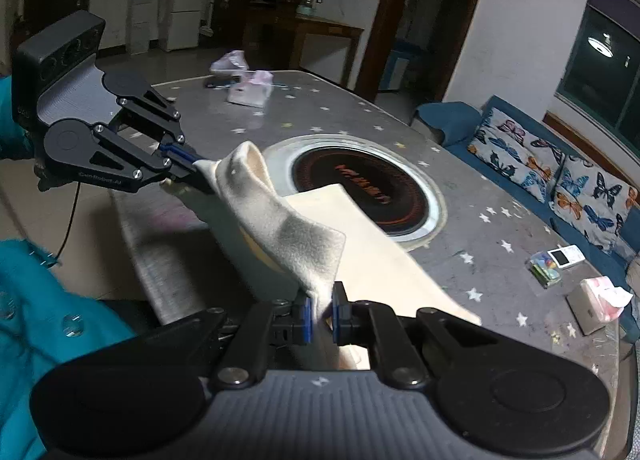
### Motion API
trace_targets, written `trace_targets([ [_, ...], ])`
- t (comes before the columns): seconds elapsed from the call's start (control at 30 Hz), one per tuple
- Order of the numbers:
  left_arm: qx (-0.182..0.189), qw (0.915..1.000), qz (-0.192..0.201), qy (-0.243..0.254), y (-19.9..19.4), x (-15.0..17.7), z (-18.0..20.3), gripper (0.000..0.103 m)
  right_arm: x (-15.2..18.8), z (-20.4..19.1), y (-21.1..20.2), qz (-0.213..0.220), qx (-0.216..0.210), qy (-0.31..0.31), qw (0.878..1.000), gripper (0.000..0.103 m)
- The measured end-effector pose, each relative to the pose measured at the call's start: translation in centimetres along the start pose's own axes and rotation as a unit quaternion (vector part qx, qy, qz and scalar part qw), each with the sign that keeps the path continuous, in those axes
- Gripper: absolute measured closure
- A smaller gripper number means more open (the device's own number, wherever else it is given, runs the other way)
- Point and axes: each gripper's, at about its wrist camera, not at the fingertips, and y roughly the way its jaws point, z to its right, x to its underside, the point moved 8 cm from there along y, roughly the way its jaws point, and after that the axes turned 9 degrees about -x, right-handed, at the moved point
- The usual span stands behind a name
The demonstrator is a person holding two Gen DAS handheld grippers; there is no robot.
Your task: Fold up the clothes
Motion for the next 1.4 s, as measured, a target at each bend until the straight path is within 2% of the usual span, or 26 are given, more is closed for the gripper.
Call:
trace_targets([
  [0.1,-0.006,1.0,-0.004,0.0,3.1,-1.1,-1.3,0.098,-0.7,2.7,1.4,-0.006,0.006,0.011,1.0,0.095],
  [0.27,-0.02,0.9993,-0.033,-0.002,9.8,-2.1,-3.3,0.098,-1.4,7.9,5.2,-0.027,0.014,0.034,0.999,0.095],
  [0.43,-0.042,0.995,-0.084,-0.036,16.8,-0.9,-4.8,0.098,-0.3,12.4,10.3,-0.047,0.033,0.089,0.994,0.093],
  [0.53,-0.054,0.991,-0.107,-0.06,19.0,0.4,-5.5,0.095,1.0,13.9,12.4,-0.04,0.054,0.13,0.989,0.086],
  [0.6,-0.064,0.9893,-0.11,-0.072,19.4,0.9,-5.9,0.091,1.8,14.9,12.9,-0.028,0.067,0.166,0.984,0.084],
  [0.67,-0.08,0.987,-0.11,-0.086,19.4,1.1,-6.6,0.081,2.5,15.7,12.7,-0.019,0.078,0.196,0.977,0.078],
  [0.73,-0.1,0.9836,-0.108,-0.105,19.3,0.8,-7.4,0.081,2.7,15.9,12.1,-0.011,0.085,0.206,0.975,0.078],
  [0.83,-0.104,0.9807,-0.093,-0.136,18.1,0.0,-8.0,0.084,2.0,16.0,10.5,0.008,0.089,0.213,0.973,0.078],
  [1.0,-0.053,0.9862,-0.077,-0.137,15.7,-1.0,-5.1,0.085,0.0,14.4,10.5,0.023,0.049,0.216,0.975,0.079],
  [1.13,-0.016,0.9874,-0.089,-0.13,15.3,-0.2,-2.0,0.086,-0.5,14.2,12.7,0.017,0.031,0.233,0.972,0.084],
  [1.27,0.002,0.9864,-0.107,-0.125,15.4,1.3,-0.3,0.086,-0.6,14.2,15.1,0.009,0.026,0.246,0.969,0.086],
  [1.4,0.005,0.9868,-0.105,-0.124,15.1,1.9,0.1,0.086,-0.3,14.5,16.6,0.0,0.044,0.249,0.968,0.089],
])
